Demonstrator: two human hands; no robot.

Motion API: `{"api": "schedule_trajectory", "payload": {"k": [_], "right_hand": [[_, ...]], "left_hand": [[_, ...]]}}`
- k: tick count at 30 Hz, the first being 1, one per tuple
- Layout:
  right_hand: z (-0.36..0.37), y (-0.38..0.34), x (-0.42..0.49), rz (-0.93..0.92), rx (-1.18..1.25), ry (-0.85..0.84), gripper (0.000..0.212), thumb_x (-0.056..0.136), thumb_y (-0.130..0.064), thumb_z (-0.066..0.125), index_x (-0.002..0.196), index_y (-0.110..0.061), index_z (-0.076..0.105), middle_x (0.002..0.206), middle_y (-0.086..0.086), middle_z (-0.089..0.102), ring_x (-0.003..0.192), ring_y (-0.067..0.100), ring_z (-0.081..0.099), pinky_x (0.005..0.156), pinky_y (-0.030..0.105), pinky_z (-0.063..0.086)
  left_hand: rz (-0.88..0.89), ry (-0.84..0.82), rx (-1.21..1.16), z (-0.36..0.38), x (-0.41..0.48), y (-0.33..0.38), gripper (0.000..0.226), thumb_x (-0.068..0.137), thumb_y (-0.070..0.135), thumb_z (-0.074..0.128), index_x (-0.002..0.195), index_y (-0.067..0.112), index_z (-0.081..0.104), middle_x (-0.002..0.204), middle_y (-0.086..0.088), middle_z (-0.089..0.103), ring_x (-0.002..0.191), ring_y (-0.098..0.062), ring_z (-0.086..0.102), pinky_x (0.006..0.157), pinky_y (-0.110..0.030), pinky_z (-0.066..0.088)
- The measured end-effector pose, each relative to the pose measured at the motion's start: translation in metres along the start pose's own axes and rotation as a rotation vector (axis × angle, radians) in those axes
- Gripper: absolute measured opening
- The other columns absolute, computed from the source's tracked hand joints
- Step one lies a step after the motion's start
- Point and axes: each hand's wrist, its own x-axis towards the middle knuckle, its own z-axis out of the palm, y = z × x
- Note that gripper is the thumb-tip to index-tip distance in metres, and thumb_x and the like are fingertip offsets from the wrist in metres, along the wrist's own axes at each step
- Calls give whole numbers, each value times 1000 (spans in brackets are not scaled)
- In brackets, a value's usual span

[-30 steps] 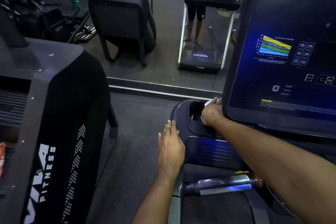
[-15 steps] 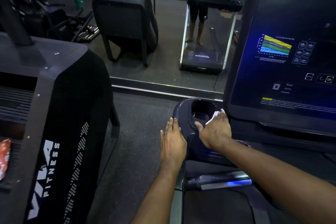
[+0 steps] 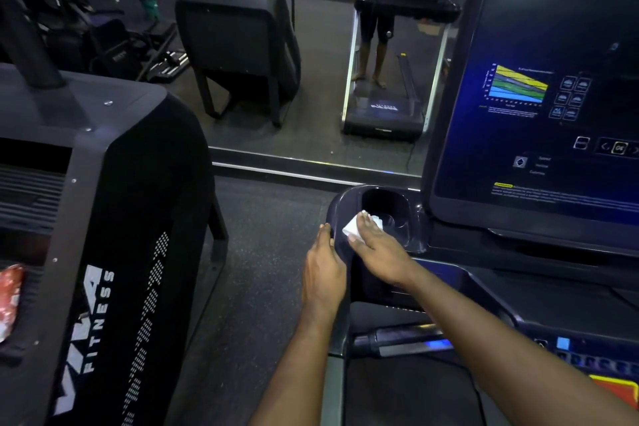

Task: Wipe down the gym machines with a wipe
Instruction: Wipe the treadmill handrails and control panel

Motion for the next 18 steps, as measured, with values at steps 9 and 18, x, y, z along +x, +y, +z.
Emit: {"api": "schedule_trajectory", "payload": {"k": [9,18], "right_hand": [[-3,11,-16,-86,-169,-5,64,109,-47,26,162,-14,13,169,2,8,155,10,6,122,23,6],[5,15,-29,-173,-283,81,77,101,-59,9,162,-12,15,168,11,13,156,18,11,126,30,11]], "left_hand": [[20,-1,21,1,0,1,41,107,9,36,146,6,48,122,-21,66,110,-36,64,87,-42,52],[10,-14,55,-1,-1,4,40,106,12,34,143,10,48,116,-18,67,102,-35,65,81,-43,53]]}}
